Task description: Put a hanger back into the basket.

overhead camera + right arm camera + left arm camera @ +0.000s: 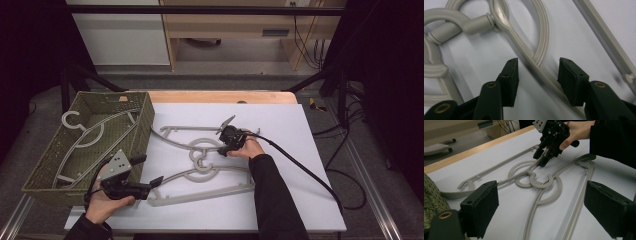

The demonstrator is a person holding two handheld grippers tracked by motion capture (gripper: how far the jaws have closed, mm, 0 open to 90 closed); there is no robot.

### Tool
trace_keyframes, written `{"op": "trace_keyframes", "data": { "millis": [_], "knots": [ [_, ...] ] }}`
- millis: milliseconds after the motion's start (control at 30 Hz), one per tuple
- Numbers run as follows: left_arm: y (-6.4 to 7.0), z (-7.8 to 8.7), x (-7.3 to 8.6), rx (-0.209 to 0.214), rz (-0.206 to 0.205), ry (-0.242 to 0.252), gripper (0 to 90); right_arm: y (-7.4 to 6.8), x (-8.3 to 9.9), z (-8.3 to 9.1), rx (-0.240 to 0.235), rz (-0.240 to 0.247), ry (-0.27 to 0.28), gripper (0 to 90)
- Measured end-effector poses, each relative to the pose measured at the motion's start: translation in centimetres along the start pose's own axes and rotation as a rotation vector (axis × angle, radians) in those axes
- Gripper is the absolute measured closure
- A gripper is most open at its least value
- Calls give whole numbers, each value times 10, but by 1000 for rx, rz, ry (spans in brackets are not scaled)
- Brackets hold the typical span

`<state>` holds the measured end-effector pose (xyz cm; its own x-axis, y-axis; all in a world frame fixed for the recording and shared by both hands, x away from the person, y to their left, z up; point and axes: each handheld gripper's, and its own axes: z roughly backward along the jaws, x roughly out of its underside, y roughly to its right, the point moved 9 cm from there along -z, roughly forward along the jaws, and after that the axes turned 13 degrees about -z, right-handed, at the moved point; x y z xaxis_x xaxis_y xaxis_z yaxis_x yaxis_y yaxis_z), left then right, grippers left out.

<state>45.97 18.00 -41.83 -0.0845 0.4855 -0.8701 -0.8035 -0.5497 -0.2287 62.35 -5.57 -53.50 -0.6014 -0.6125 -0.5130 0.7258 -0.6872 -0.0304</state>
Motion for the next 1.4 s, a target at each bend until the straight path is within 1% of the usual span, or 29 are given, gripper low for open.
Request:
{"op": "trace_keyframes", "data": {
  "millis": [100, 167, 233, 300, 400, 433, 467, 500, 600, 633, 700, 800, 867, 933, 967, 1000, 1100, 1133, 1167, 1200, 1300, 1333, 1367, 1400],
  "knots": [
    [0, 0, 0, -1, -1, 3, 121, 1, -1, 0, 1, 3, 5, 571],
    [0, 0, -1, -1, -1, 4, 122, 1, 0, 0, 5, 13, 3, 578],
    [0, 0, -1, -1, -1, 4, 122, 0, 0, 1, 5, 33, 2, 591],
    [0, 0, 0, 0, -2, 2, 122, -2, 2, 2, 5, 37, -6, 603],
    [1, -1, 0, 2, -4, 0, 123, -3, 2, 2, 2, 66, -6, 634],
    [1, -1, 0, 3, -4, 0, 123, -5, 3, 3, 3, 58, -8, 643],
    [1, -1, 0, 4, -5, 0, 123, -5, 3, 3, -2, 72, -10, 652],
    [2, -1, 0, 3, -6, 0, 123, -6, 3, 3, -2, 68, -12, 661],
    [1, -1, 0, 3, -5, -1, 124, -7, 6, 5, -12, 77, -28, 679],
    [1, -1, 0, 4, -4, -1, 124, -7, 6, 5, -13, 93, -33, 686],
    [1, -1, 0, 5, -4, -3, 124, -9, 8, 7, -21, 96, -46, 702],
    [2, -1, 0, 5, -6, -3, 124, -11, 10, 8, -36, 128, -56, 729],
    [2, -1, 0, 5, -7, -4, 124, -14, 14, 10, -44, 127, -77, 747],
    [2, -1, 0, 5, -7, -5, 125, -15, 15, 11, -55, 141, -80, 763],
    [2, -1, 0, 5, -7, -6, 125, -17, 15, 11, -56, 127, -79, 770],
    [2, -2, 1, 5, -7, -6, 125, -17, 16, 12, -63, 133, -80, 778],
    [3, -2, 1, 6, -7, -7, 125, -20, 19, 13, -86, 127, -92, 811],
    [3, -3, 1, 6, -7, -8, 125, -20, 18, 13, -88, 129, -86, 817],
    [3, -3, 1, 6, -7, -8, 125, -20, 18, 13, -91, 122, -81, 817],
    [3, -3, 1, 6, -7, -9, 125, -21, 19, 14, -102, 114, -88, 818],
    [3, -3, 1, 6, -7, -10, 125, -22, 20, 14, -110, 103, -77, 817],
    [3, -3, 1, 6, -7, -10, 125, -22, 20, 13, -106, 106, -67, 816],
    [3, -3, 2, 6, -7, -11, 125, -22, 20, 14, -105, 111, -74, 814],
    [3, -3, 2, 6, -8, -12, 125, -23, 20, 14, -105, 98, -69, 812]
  ]
}}
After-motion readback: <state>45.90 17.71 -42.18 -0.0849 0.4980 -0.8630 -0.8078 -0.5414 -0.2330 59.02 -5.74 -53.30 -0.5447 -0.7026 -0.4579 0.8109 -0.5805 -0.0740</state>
